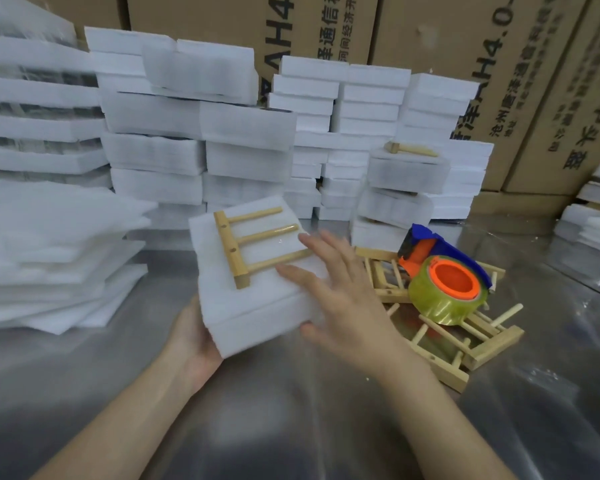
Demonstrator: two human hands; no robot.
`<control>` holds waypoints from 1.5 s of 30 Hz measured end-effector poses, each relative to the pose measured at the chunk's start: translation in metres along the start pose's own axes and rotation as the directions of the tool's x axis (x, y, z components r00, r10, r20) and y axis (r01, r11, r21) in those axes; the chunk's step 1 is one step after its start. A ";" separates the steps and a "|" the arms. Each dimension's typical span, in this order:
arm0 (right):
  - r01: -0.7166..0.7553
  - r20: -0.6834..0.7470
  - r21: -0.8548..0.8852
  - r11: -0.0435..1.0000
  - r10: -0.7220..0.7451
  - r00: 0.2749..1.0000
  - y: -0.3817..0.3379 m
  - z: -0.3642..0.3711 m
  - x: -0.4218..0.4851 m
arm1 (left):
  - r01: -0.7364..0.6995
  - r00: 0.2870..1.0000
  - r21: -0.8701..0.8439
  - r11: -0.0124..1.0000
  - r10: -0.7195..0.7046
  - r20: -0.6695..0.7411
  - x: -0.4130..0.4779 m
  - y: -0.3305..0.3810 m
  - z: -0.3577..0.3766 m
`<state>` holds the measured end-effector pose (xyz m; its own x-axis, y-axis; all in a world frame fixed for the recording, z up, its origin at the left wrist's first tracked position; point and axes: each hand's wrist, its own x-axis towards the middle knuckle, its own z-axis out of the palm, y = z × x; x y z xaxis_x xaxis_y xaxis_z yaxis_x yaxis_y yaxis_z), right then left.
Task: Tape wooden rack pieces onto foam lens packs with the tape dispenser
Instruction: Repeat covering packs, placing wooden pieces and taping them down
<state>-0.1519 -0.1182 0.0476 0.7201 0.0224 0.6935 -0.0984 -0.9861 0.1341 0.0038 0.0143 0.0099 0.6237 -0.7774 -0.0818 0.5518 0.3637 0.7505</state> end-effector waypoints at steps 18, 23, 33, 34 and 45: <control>-0.285 -0.523 0.100 0.953 0.294 0.800 0.053 -0.030 -0.022 | -0.206 0.978 0.549 0.810 0.149 0.147 0.015 -0.013 0.003; -0.175 -0.537 0.035 0.984 0.166 0.827 0.044 -0.026 -0.016 | -0.149 0.986 0.515 0.844 0.088 0.141 0.014 -0.011 0.007; 0.116 -0.504 0.156 0.981 -0.022 0.863 0.038 -0.017 -0.021 | 0.083 0.977 -0.289 0.954 -0.020 0.212 0.002 0.007 0.010; 0.110 -0.456 0.154 0.982 -0.029 0.890 0.038 -0.014 -0.019 | 0.064 0.970 -0.329 0.942 0.018 0.241 0.001 0.010 0.006; -0.586 0.503 0.783 -0.210 0.767 0.398 0.017 -0.002 -0.022 | 0.170 0.964 -0.081 0.982 -0.148 0.219 -0.014 0.030 0.006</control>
<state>-0.1708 -0.1349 0.0366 0.5567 -0.8304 0.0226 0.1367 0.0647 -0.9885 0.0081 0.0334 0.0376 0.3981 -0.9162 -0.0463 0.6928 0.2671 0.6698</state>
